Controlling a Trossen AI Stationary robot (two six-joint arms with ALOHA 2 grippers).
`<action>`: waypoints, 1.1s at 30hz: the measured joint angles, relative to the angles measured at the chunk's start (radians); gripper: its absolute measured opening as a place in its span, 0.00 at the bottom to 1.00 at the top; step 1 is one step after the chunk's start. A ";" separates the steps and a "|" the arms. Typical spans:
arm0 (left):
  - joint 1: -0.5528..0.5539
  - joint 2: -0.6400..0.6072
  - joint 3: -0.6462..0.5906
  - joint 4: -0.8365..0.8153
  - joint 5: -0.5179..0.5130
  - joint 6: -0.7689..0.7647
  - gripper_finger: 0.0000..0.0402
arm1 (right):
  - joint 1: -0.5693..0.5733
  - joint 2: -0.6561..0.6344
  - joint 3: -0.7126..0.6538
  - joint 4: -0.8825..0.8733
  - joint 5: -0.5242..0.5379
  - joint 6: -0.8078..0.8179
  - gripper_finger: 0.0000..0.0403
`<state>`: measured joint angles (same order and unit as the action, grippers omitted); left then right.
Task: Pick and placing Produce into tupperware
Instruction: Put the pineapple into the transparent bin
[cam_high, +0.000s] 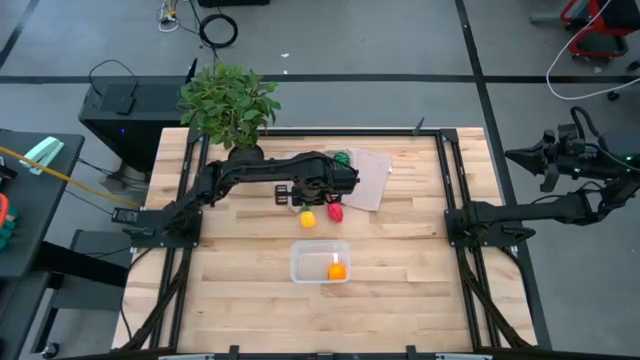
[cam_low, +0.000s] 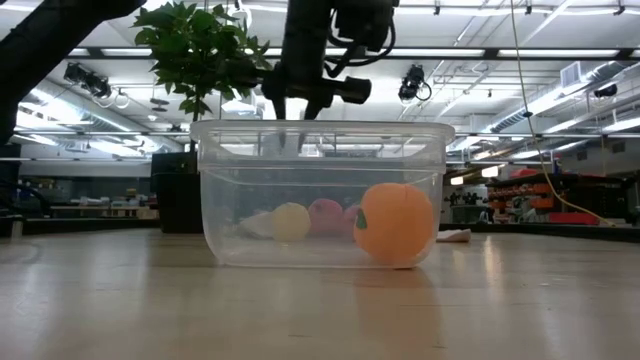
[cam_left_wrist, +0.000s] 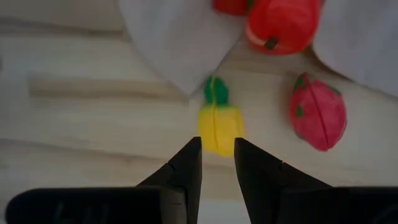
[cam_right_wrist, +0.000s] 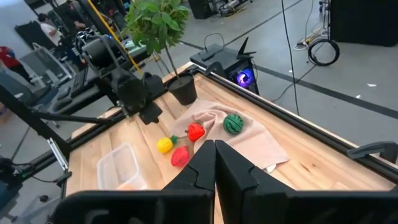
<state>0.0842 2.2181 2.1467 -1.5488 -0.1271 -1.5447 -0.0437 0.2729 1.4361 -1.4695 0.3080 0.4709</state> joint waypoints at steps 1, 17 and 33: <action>-0.002 0.000 0.000 0.002 -0.009 0.002 0.25 | 0.000 0.000 0.000 -0.001 0.000 0.000 0.02; -0.022 -0.002 -0.103 0.027 0.006 -0.004 0.02 | 0.000 0.000 0.000 -0.002 0.000 0.023 0.03; -0.113 -0.002 -0.243 0.074 0.016 -0.011 0.10 | 0.000 0.000 0.000 -0.001 0.000 0.027 0.03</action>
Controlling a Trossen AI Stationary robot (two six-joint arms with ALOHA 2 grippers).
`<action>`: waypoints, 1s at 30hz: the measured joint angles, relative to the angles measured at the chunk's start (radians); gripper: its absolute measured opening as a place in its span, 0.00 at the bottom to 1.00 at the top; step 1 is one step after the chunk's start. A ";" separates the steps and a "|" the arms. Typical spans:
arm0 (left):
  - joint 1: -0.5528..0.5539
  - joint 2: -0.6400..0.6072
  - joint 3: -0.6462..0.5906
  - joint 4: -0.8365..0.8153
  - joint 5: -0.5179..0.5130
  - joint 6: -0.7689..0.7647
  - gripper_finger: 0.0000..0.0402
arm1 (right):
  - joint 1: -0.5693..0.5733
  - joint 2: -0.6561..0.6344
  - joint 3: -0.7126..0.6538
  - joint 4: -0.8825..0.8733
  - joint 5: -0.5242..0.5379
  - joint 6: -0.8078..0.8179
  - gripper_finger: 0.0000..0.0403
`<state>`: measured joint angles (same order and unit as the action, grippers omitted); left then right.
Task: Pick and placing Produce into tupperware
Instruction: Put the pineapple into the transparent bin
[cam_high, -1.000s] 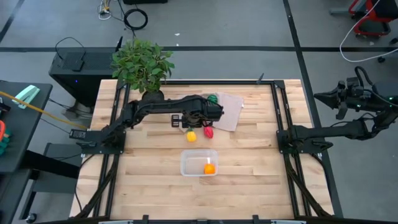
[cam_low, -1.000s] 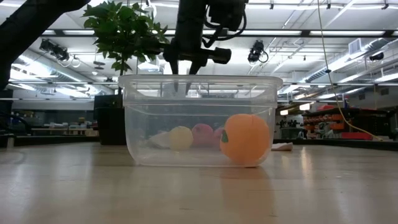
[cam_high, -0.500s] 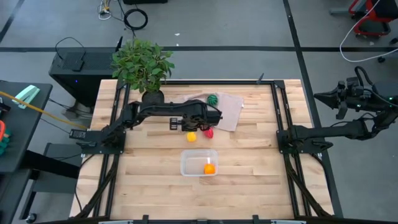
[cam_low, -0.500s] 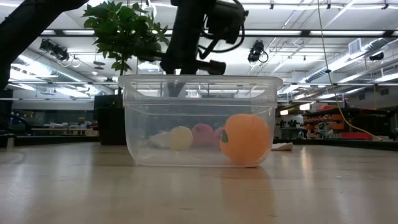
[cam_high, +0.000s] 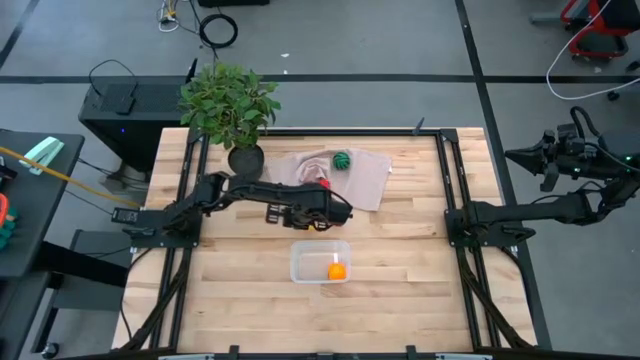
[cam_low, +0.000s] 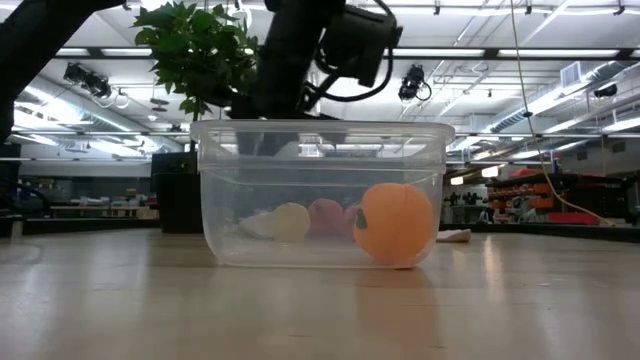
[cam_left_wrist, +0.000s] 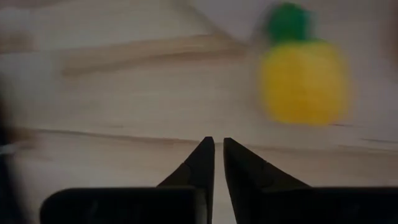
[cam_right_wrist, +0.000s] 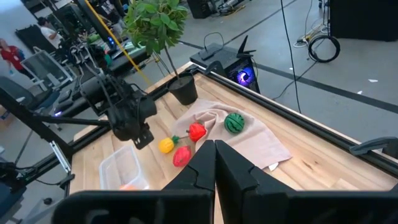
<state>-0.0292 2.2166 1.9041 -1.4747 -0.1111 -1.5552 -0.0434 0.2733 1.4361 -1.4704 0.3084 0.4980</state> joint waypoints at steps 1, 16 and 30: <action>0.002 0.000 0.000 0.041 0.002 -0.001 0.09 | 0.000 0.000 0.000 0.000 0.000 0.000 0.03; 0.072 0.000 0.000 0.184 0.091 0.019 0.39 | 0.000 0.000 0.000 0.000 -0.030 -0.001 0.03; 0.108 0.000 -0.033 0.197 0.114 0.016 0.78 | 0.000 0.000 0.000 0.000 -0.038 -0.003 0.02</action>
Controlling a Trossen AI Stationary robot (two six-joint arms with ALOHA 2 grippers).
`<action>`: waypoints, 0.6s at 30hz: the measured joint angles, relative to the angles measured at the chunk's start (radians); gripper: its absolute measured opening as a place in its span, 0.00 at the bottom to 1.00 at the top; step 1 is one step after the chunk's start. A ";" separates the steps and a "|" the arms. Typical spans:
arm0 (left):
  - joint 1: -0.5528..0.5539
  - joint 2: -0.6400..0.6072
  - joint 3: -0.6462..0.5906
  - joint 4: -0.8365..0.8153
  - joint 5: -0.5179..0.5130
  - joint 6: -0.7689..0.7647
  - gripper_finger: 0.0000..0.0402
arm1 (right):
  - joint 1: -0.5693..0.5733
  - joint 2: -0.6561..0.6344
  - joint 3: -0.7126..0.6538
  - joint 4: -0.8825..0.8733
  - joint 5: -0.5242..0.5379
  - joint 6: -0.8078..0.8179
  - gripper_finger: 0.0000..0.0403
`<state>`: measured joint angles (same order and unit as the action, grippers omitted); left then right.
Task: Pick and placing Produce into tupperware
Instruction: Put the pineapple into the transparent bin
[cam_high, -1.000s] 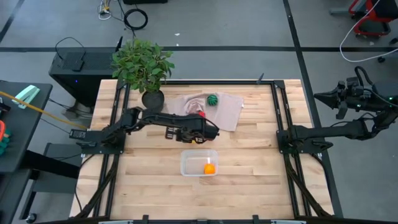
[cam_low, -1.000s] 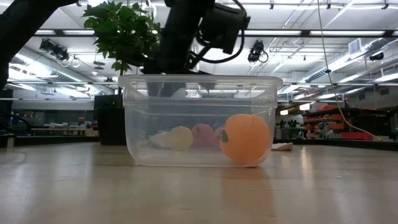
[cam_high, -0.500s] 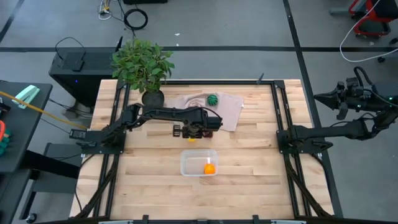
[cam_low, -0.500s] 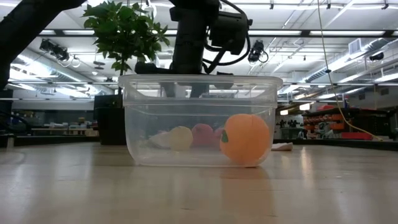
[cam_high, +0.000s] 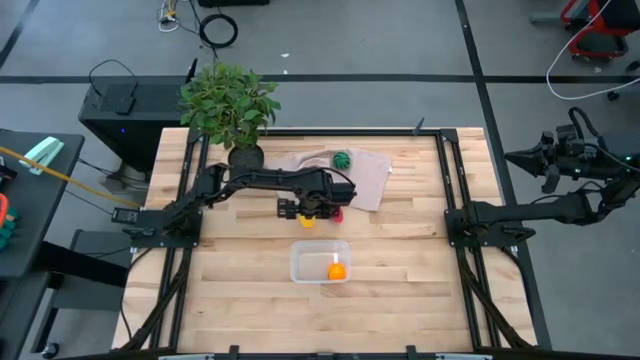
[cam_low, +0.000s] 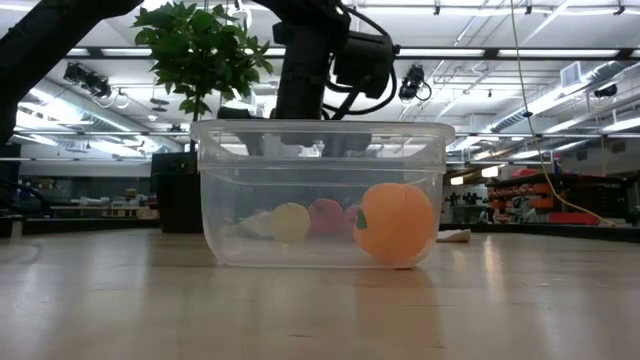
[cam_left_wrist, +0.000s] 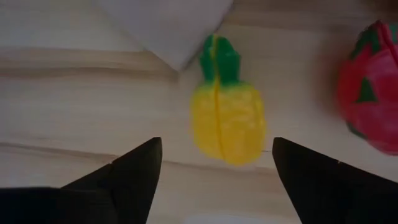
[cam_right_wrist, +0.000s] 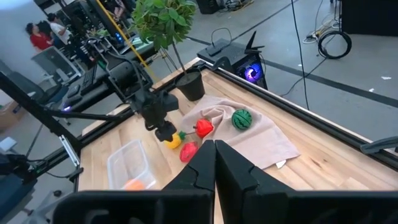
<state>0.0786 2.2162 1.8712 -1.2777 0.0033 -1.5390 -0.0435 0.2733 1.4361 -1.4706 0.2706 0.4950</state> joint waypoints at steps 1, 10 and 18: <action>0.003 0.000 -0.004 0.006 0.001 -0.001 0.78 | 0.000 0.000 0.000 0.000 -0.001 0.000 0.02; 0.010 0.000 -0.050 0.052 -0.017 -0.051 0.78 | 0.000 0.000 0.000 0.000 -0.007 0.002 0.03; -0.002 0.000 -0.121 0.150 0.001 -0.080 0.78 | 0.000 0.000 0.000 0.000 -0.011 0.002 0.02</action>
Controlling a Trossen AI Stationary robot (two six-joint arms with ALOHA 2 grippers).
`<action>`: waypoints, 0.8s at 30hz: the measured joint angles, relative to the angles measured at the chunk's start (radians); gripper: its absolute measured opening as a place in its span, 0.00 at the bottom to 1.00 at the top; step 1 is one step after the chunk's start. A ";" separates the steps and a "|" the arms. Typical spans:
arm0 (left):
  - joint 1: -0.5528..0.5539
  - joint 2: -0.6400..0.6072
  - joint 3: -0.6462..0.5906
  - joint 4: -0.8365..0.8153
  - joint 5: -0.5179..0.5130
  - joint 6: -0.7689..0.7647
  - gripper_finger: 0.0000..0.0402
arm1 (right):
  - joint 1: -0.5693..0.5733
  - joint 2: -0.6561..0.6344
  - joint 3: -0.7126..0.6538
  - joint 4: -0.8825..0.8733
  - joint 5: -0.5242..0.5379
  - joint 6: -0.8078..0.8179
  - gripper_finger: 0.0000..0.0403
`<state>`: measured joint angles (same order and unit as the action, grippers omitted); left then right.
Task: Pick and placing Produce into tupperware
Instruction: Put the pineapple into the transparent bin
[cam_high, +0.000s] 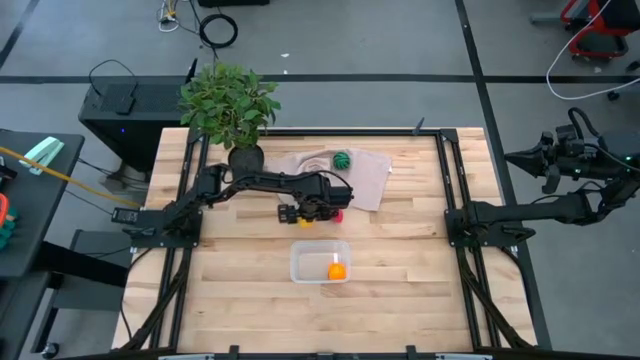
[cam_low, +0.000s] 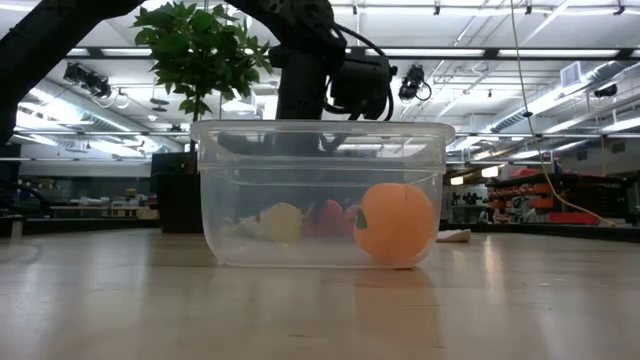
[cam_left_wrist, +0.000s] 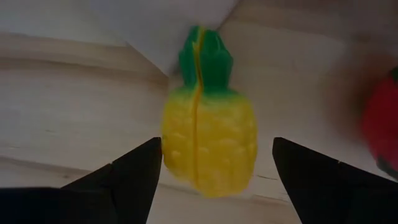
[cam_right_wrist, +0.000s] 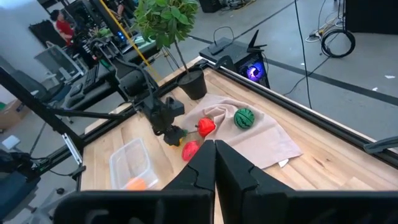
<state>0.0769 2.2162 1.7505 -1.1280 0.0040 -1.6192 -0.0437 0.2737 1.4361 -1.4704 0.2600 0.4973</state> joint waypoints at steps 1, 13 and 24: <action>-0.003 0.000 -0.004 0.012 0.001 0.000 0.78 | 0.000 0.000 0.000 0.000 0.000 0.000 0.02; 0.001 0.000 -0.013 0.031 -0.027 0.007 0.77 | 0.000 0.000 0.000 0.000 0.000 0.000 0.02; 0.001 0.000 -0.013 0.030 -0.053 0.010 0.70 | 0.000 0.000 0.000 0.000 0.000 0.002 0.02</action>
<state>0.0776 2.2162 1.7378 -1.0979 -0.0492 -1.6093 -0.0433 0.2737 1.4361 -1.4704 0.2603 0.4989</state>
